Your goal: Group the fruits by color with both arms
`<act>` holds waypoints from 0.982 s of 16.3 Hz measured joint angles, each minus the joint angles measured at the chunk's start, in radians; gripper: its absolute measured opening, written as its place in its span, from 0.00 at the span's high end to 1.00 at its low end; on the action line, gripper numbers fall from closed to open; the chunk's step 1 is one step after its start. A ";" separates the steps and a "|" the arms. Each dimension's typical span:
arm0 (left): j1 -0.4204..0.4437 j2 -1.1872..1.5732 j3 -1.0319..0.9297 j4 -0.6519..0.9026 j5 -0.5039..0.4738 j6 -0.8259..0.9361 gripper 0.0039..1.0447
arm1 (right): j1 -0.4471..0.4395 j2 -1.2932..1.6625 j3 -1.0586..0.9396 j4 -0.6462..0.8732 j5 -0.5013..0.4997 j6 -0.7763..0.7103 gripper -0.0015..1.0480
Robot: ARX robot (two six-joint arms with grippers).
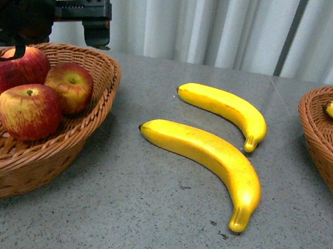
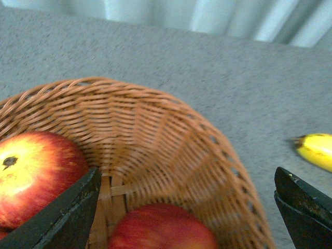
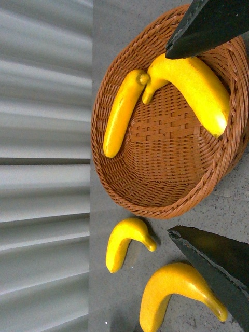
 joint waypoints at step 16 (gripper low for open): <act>-0.057 -1.027 -1.032 0.462 -0.169 0.181 0.76 | 0.000 0.000 0.000 0.000 0.000 0.000 0.06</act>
